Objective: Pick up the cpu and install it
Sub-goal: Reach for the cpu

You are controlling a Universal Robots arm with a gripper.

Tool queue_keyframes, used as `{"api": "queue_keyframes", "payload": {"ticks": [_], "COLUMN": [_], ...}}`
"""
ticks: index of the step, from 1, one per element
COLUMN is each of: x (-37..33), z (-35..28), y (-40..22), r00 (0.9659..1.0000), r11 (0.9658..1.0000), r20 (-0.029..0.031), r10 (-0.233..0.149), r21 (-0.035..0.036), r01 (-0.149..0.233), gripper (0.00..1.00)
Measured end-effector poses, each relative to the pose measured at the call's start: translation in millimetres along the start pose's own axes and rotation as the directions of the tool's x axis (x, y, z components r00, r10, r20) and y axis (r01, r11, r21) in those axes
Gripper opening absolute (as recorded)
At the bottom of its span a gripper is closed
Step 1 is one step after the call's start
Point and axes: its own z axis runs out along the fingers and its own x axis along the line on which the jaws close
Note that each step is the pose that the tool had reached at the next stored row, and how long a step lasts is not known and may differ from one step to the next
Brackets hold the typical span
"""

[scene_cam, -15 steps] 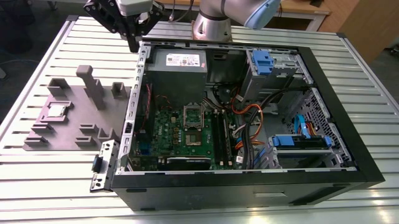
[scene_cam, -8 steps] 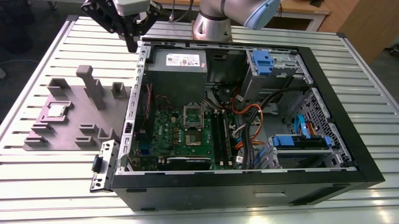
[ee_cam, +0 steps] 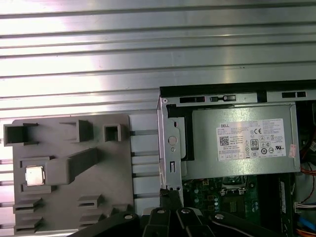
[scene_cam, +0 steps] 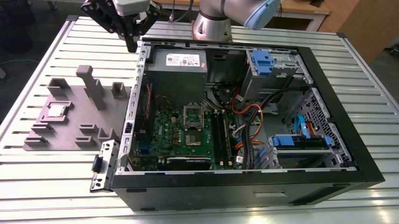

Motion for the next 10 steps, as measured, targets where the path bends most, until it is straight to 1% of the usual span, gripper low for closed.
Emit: {"api": "queue_keyframes", "payload": {"ticks": [4,10], "x": [2.4,10.7], "z": [-0.1,-0.3], "y": [-0.2,-0.8], "r00": [1.0000,1.0000], "r11": [1.0000,1.0000], "r20": [0.0000,0.0000], "r10": [0.000,0.000], "r21": [0.0000,0.0001], "r01": [0.000,0.000], "gripper": [0.11,0.11]}}
